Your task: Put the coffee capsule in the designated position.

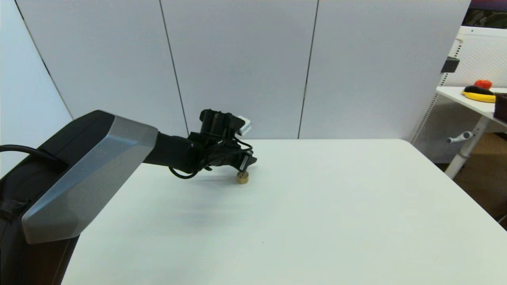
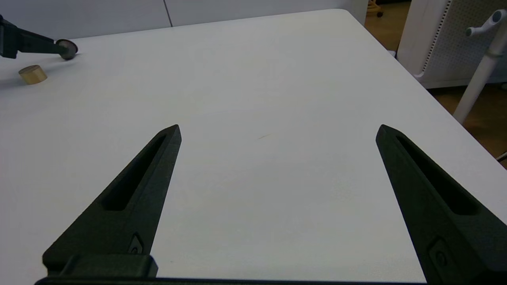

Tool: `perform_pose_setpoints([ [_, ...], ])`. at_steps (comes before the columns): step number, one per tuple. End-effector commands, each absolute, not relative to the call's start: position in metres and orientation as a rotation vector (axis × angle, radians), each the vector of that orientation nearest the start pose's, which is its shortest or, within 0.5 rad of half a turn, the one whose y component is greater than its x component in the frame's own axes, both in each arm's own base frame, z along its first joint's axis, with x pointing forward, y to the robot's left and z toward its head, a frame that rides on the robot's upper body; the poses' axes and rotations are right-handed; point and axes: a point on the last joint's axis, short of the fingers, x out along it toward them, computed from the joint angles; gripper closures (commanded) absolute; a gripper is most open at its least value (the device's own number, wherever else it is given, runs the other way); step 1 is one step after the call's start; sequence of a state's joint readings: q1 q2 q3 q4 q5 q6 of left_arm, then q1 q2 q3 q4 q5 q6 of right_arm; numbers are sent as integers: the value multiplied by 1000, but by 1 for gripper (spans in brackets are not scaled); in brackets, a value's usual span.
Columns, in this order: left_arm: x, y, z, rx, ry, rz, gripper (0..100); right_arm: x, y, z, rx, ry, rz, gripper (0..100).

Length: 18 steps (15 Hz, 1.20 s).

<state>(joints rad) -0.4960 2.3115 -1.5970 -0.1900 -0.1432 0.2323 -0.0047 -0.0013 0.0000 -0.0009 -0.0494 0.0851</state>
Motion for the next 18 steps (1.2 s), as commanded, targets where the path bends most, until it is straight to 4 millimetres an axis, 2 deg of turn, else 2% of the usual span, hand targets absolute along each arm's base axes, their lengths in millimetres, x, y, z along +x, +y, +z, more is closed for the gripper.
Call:
perform_pose_setpoints([
  [1,405,-223,145,313,389,-681,0,-23,-1,75,86,-2,-54,0],
  [3,387,-213,178,304,363,-678,0,-23,-1,75,86,-2,-55,0],
  [5,352,-194,219,309,402,-679,0,-23,-1,75,86,-2,-55,0],
  [7,306,-168,243,307,407,-674,0,-23,-1,75,86,-2,-54,0],
  [9,250,-137,257,298,396,-625,0,-23,-1,75,86,-2,-54,0],
  [10,212,-116,258,274,391,-578,0,-23,-1,75,86,-2,-55,0],
  [12,153,-81,254,243,352,-547,0,-23,-1,75,86,-2,-54,0],
  [14,101,-47,240,216,287,-490,0,-23,-1,75,86,-2,-54,0],
  [15,76,-32,226,205,257,-447,0,-23,-1,75,86,-2,-55,0],
  [18,32,-9,197,177,172,-316,0,-23,-1,75,86,-2,-54,0],
])
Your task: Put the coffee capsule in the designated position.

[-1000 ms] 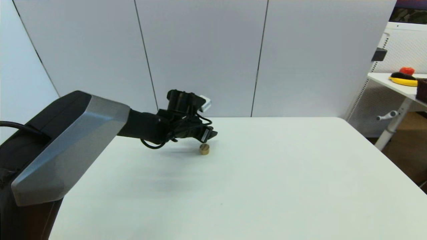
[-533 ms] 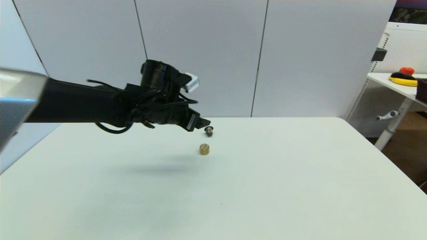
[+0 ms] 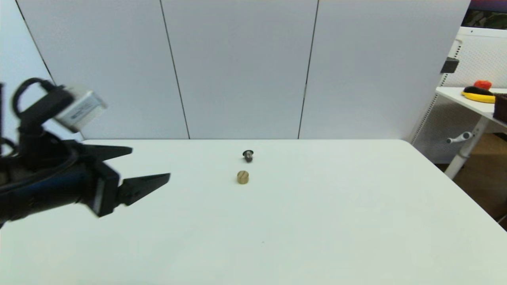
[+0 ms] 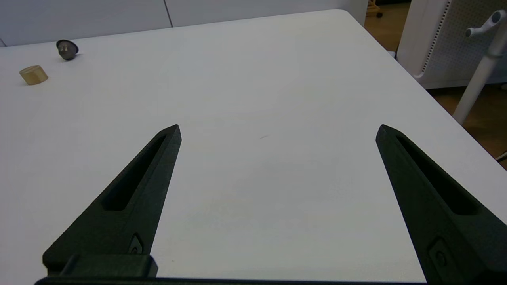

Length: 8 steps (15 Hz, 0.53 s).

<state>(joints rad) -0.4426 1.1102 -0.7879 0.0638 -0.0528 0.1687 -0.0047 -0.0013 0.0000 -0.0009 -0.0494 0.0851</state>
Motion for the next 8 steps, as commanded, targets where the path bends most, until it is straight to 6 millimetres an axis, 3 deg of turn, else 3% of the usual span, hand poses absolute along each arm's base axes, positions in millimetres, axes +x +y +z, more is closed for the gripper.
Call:
perform_pose_setpoints([
  [1,23,-6,190,170,152,-257,0,-23,-1,75,86,-1,-54,0],
  [8,-16,-2,149,129,28,-86,0,-23,-1,75,86,-1,-54,0],
])
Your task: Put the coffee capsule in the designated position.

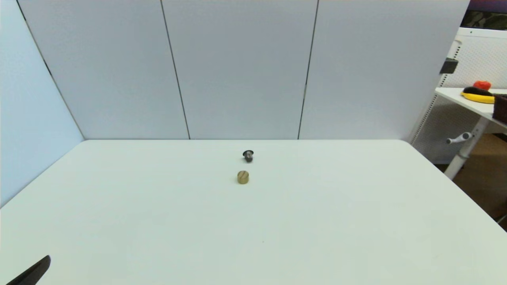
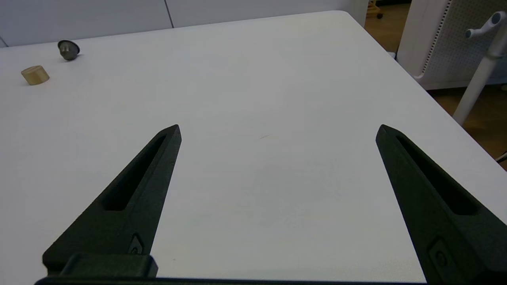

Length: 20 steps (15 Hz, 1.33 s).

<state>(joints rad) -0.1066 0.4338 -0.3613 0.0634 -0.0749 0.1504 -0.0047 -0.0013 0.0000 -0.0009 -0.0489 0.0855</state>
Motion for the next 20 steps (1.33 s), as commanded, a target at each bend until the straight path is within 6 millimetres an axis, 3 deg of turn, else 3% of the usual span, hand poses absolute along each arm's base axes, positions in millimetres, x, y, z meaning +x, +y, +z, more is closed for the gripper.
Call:
perform_pose_setpoints([
  [1,-21,-2,138,107,16,-78,0,-23,-1,75,86,-2,-55,0],
  [4,-27,-2,92,76,11,-73,0,-23,-1,75,86,-2,-54,0],
  [6,-24,0,77,60,15,-8,0,-23,-1,75,86,-2,-54,0],
  [10,-23,0,76,-28,-6,5,0,-23,-1,75,86,-2,-54,0],
  [20,-23,0,76,-51,-7,17,0,-23,-1,75,86,-2,-54,0],
])
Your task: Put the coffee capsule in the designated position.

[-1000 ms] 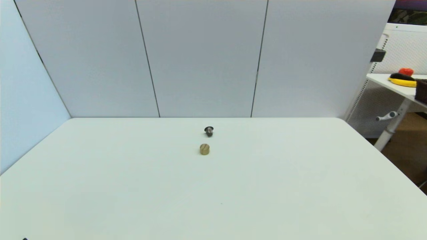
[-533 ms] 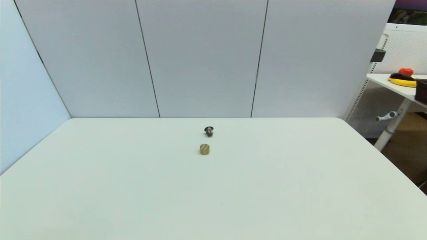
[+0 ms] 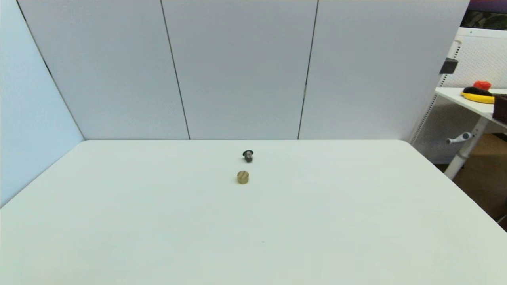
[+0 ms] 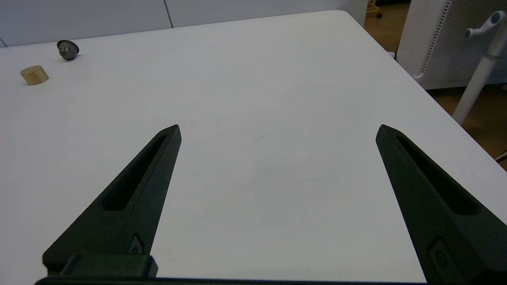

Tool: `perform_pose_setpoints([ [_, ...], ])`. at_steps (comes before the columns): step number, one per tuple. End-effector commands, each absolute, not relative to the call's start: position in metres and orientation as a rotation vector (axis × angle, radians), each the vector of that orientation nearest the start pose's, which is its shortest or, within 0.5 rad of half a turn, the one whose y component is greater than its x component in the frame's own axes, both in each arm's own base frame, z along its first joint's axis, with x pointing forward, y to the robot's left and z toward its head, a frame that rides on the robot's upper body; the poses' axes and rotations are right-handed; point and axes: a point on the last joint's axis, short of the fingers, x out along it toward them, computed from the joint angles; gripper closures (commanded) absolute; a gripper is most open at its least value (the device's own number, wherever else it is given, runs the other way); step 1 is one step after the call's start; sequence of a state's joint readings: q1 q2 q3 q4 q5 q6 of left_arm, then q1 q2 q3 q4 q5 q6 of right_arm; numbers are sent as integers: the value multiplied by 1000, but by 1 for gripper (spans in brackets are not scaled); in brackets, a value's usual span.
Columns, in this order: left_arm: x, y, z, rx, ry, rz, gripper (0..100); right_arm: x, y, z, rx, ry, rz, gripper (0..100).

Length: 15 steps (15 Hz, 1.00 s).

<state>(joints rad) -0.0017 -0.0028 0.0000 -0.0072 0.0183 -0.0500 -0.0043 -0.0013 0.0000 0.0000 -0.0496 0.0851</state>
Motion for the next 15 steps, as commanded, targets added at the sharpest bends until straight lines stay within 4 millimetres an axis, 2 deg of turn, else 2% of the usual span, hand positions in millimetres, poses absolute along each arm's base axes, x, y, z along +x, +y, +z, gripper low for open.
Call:
perform_pose_setpoints([
  [1,-23,0,76,-51,-7,17,0,-23,-1,75,86,-2,-55,0],
  [15,-23,0,76,-51,-7,17,0,-23,-1,75,83,-1,-54,0],
])
